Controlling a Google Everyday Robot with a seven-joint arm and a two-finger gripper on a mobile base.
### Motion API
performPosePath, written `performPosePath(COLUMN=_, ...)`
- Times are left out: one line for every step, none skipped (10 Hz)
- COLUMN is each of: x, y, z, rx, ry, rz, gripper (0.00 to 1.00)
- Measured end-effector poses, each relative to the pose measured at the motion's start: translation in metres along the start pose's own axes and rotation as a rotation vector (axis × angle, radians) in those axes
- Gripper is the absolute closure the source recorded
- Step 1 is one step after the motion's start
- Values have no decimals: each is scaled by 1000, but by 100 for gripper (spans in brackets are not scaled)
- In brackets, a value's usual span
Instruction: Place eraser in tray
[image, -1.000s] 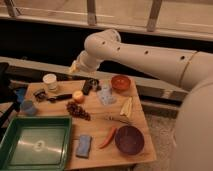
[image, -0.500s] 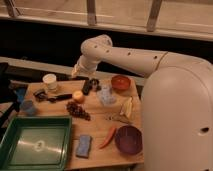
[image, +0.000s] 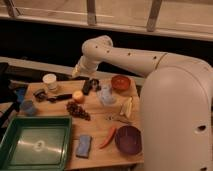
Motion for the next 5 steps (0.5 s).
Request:
performPosePath(x=0, y=0, z=0, rx=5, ry=4, rz=6, gripper=35)
performPosePath(x=2, y=-4, z=6, rx=13, ry=18, rz=20, gripper=35)
performPosePath(x=4, y=-10, z=15, rx=18, ry=33, rz=33, gripper=35)
performPosePath(x=7, y=-16, z=25, rx=24, ry=51, rz=44, gripper=35)
performPosePath(x=11, y=-27, z=38, rx=34, ry=75, rz=55, gripper=35)
